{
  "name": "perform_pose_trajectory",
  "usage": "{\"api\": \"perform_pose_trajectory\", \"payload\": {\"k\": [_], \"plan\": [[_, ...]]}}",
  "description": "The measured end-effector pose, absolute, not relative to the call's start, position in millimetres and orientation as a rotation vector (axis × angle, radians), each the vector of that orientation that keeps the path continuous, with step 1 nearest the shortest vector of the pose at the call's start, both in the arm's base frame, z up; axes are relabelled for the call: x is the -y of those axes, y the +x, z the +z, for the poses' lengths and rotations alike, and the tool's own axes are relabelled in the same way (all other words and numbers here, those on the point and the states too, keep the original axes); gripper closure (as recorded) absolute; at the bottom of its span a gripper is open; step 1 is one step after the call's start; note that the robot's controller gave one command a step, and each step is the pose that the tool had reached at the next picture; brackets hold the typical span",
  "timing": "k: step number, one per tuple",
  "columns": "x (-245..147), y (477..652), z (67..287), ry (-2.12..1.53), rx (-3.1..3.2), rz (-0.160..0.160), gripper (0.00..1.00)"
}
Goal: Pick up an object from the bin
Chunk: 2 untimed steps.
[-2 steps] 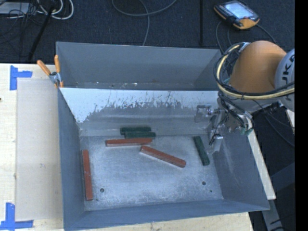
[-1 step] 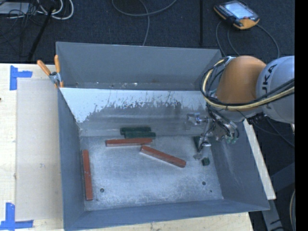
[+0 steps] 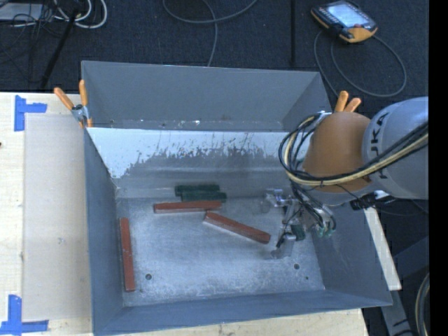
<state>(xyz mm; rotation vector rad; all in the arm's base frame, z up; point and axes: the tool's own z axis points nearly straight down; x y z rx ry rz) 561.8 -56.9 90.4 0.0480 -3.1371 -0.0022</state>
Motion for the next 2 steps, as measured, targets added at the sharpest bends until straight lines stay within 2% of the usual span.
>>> {"api": "perform_pose_trajectory", "payload": {"k": [1, 2], "plan": [[78.2, 599.8, 70.0, -0.327, 3.126, 0.000, 1.00], [78.2, 599.5, 69.8, -0.325, 3.126, 0.001, 0.00]]}}
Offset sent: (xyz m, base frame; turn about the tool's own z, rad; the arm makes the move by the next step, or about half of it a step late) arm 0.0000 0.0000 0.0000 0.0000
